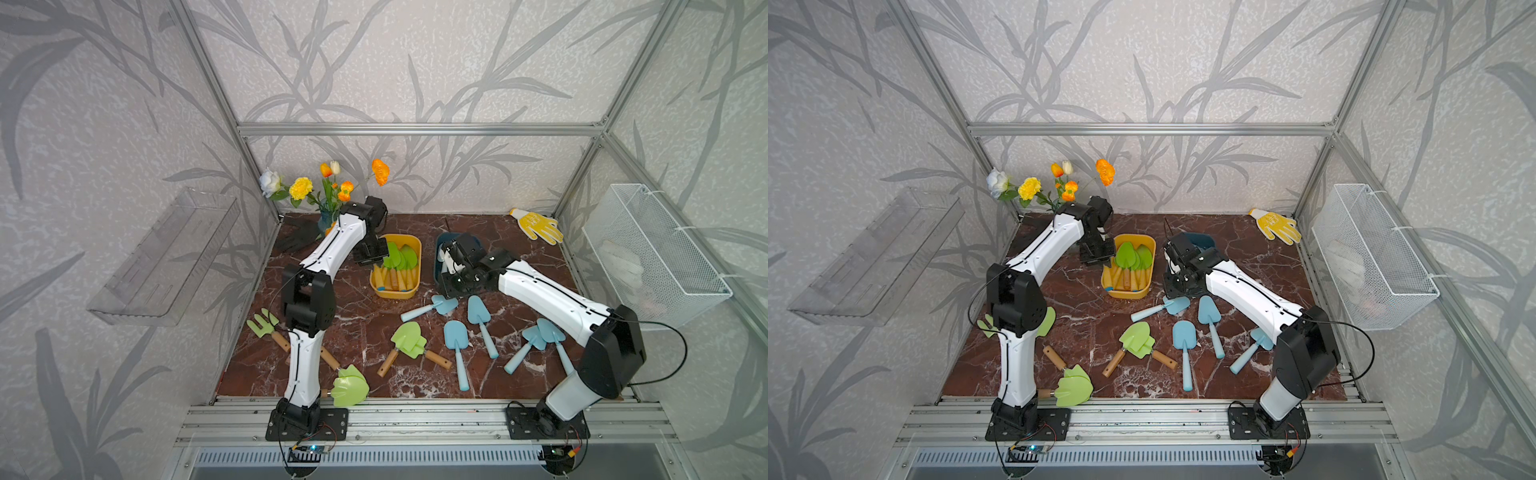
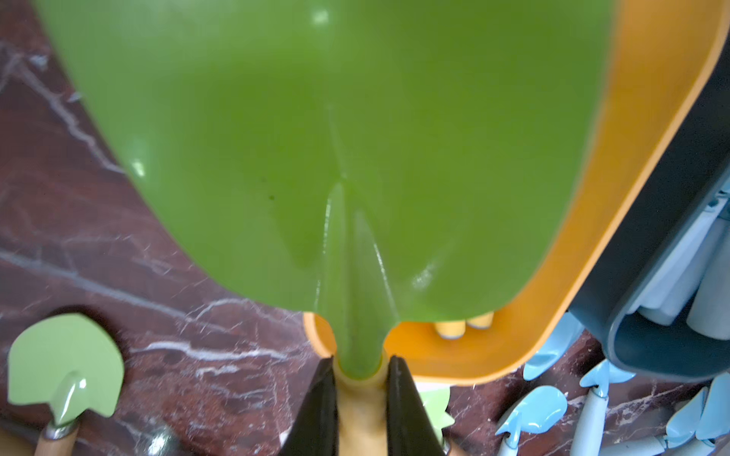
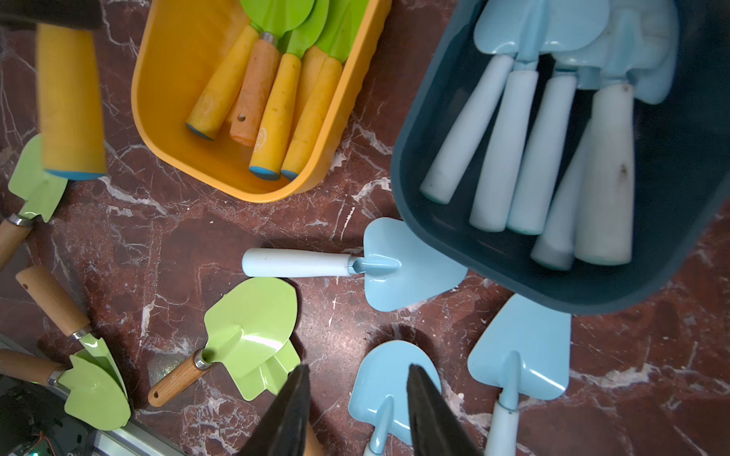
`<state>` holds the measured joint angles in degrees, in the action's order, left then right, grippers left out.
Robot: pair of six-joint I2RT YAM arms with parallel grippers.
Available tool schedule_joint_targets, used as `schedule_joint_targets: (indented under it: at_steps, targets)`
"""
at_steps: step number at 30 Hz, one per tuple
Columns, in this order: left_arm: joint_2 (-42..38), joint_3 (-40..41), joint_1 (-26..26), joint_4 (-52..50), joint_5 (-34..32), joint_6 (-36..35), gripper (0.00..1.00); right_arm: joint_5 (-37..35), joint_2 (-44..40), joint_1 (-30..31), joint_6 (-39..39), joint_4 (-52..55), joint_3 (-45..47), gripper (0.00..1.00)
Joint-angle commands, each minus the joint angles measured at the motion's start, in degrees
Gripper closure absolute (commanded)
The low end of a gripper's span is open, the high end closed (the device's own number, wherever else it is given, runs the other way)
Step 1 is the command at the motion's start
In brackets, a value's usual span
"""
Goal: Sort the small shovels by color and place them into the storage box
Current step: Place the shovel in the storage box.
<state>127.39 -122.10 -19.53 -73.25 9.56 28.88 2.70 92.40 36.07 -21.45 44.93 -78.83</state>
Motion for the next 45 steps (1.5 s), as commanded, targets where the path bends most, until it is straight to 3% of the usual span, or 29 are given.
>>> schedule_joint_targets:
  at_steps: [1,7,11,14,16,25,35,41,45]
  targets:
    - [5.9,-6.2,-0.6,-5.2,1.4,-2.8,1.00,-1.5,-3.0,-0.6,-0.9,1.9,1.4,0.57]
    - [12.1,-9.8,-0.7,-3.7,1.1,-2.0,1.00,-2.6,-5.6,-1.9,-1.6,3.0,3.4,0.58]
    - [13.4,-10.8,-0.9,-3.6,-0.9,-2.2,0.93,-3.3,-7.0,-2.5,-2.2,3.3,4.8,0.58]
    - [13.7,-10.8,-0.9,-4.0,-3.0,-2.7,0.77,-3.7,-7.9,-2.8,-2.8,3.0,6.2,0.58]
    - [13.4,-11.0,-0.9,-4.4,-3.6,-2.8,0.56,-3.8,-8.4,-2.9,-3.2,2.7,6.9,0.57]
    - [1.2,-7.9,-3.7,-3.1,-5.4,-1.2,0.39,-7.7,-9.7,-4.1,-5.9,4.7,11.0,0.53]
    - [-18.9,24.0,-4.9,16.6,-6.1,9.3,0.39,-5.5,-15.3,-9.7,-8.4,3.6,20.0,0.52]
    - [-21.8,29.2,-4.9,17.6,-6.6,10.2,0.38,-5.8,-16.0,-11.1,-10.2,5.3,23.2,0.52]
    - [-21.8,28.7,-4.9,17.0,-6.2,10.2,0.38,-8.4,-18.1,-15.0,-18.2,10.4,25.9,0.50]
